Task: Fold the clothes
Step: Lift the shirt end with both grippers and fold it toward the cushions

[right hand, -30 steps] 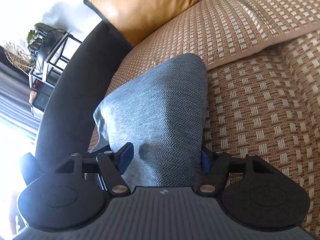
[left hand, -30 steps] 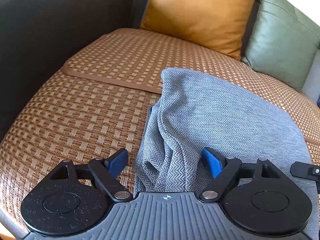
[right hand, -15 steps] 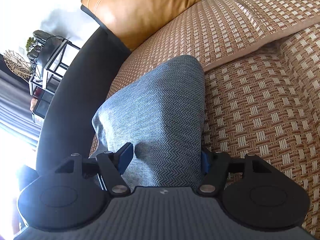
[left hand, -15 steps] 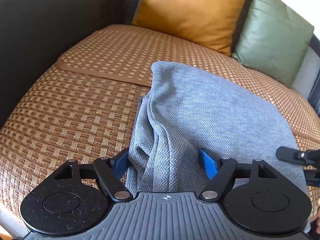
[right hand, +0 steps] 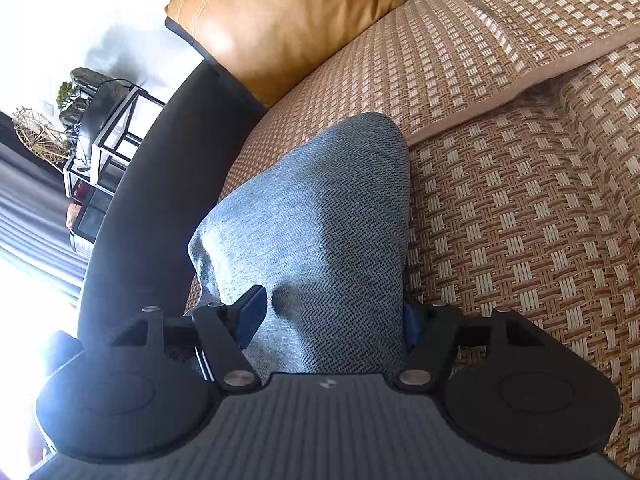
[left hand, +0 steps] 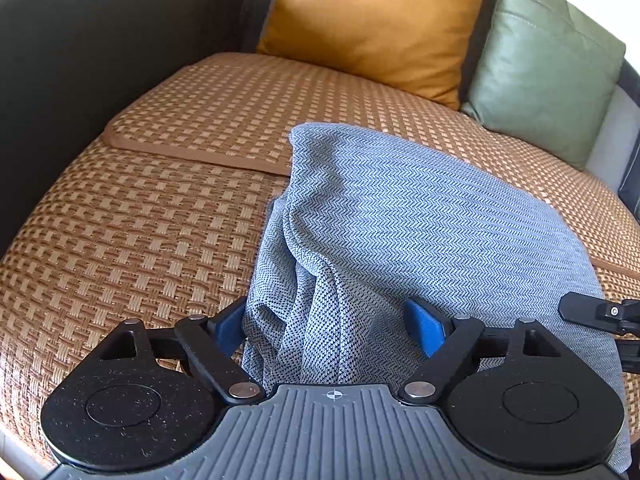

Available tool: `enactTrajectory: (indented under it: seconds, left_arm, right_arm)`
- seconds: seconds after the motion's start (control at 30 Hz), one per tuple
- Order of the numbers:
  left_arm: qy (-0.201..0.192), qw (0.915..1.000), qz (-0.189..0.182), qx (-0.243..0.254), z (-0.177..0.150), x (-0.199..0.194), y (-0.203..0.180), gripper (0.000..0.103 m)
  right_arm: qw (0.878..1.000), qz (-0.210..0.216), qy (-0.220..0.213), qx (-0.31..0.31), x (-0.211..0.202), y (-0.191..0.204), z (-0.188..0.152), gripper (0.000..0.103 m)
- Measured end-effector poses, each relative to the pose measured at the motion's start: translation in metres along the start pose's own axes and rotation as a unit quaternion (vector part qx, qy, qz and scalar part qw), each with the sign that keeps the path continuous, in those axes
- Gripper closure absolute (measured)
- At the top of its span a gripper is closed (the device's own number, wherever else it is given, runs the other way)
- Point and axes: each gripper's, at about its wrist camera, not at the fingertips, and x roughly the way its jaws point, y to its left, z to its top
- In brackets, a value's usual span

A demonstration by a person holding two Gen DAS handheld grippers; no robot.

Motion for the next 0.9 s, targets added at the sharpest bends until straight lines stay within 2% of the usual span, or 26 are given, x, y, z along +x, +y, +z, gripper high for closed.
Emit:
enactTrajectory:
  seconds: [0.17, 0.3, 0.53, 0.6, 0.67, 0.7, 0.9]
  left_arm:
    - [-0.002, 1.0000, -0.002, 0.004, -0.002, 0.000, -0.001, 0.014]
    - [-0.004, 1.0000, -0.002, 0.006, -0.002, 0.000, -0.001, 0.014]
    - [-0.002, 0.9999, 0.004, 0.010, -0.002, 0.001, -0.005, 0.016]
    - [-0.002, 0.9999, 0.005, 0.015, -0.003, 0.000, -0.007, 0.022]
    - [-0.002, 0.9998, 0.004, 0.018, -0.004, -0.002, -0.009, 0.036]
    - [-0.002, 0.9998, 0.004, 0.019, -0.005, -0.003, -0.010, 0.038]
    - [0.003, 0.9999, 0.005, 0.015, -0.004, -0.006, -0.011, 0.068]
  right_arm:
    - [1.000, 0.000, 0.005, -0.008, 0.000, 0.000, 0.001, 0.034]
    - [0.999, -0.021, 0.004, -0.023, 0.001, 0.004, 0.001, 0.046]
    - [0.999, -0.035, 0.006, -0.023, 0.002, 0.004, 0.001, 0.060]
    - [0.999, -0.031, 0.009, -0.016, 0.002, 0.002, 0.001, 0.069]
    - [1.000, -0.028, 0.008, -0.010, 0.002, 0.000, 0.001, 0.070]
    - [1.000, -0.027, 0.007, -0.008, 0.002, 0.000, 0.000, 0.072]
    - [1.000, -0.022, 0.005, -0.001, 0.000, -0.004, 0.000, 0.072]
